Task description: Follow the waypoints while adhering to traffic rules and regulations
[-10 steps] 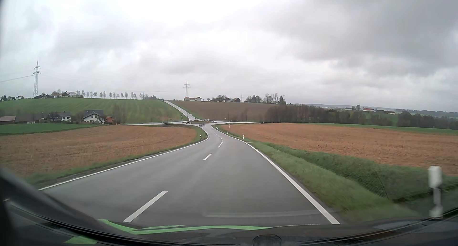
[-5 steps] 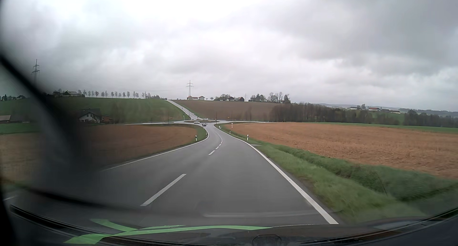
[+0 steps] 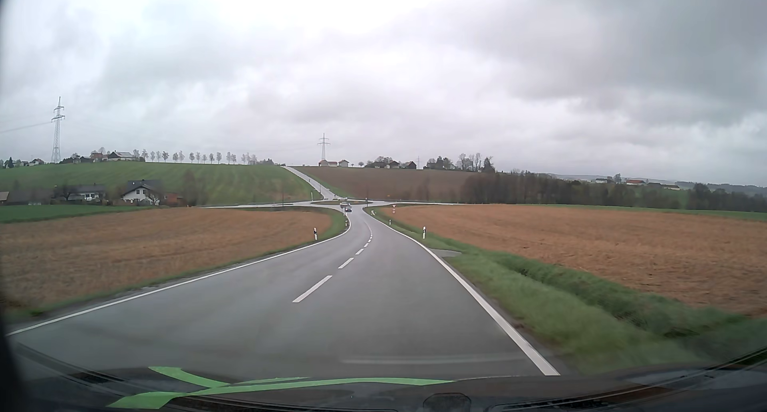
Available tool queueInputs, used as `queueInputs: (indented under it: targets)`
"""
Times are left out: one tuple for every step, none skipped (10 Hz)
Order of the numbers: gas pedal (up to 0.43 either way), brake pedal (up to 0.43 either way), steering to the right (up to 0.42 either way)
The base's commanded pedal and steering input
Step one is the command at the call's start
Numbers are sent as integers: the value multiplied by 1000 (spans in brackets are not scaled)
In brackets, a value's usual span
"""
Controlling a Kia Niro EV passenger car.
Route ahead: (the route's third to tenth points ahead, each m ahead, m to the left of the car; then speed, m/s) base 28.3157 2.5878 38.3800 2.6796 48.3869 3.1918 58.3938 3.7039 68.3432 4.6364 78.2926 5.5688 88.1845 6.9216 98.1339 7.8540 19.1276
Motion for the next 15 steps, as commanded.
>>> queueInputs:
  targets:
    - [0,49,-11]
    - [0,67,-12]
    - [0,85,-12]
    - [0,91,-12]
    - [0,98,-12]
    - [0,98,-12]
    - [0,104,-10]
    - [0,104,-9]
    - [0,104,-9]
    - [0,104,-9]
    - [0,104,-9]
    - [0,110,-9]
    - [0,116,-9]
    - [0,116,-9]
    - [0,122,-9]
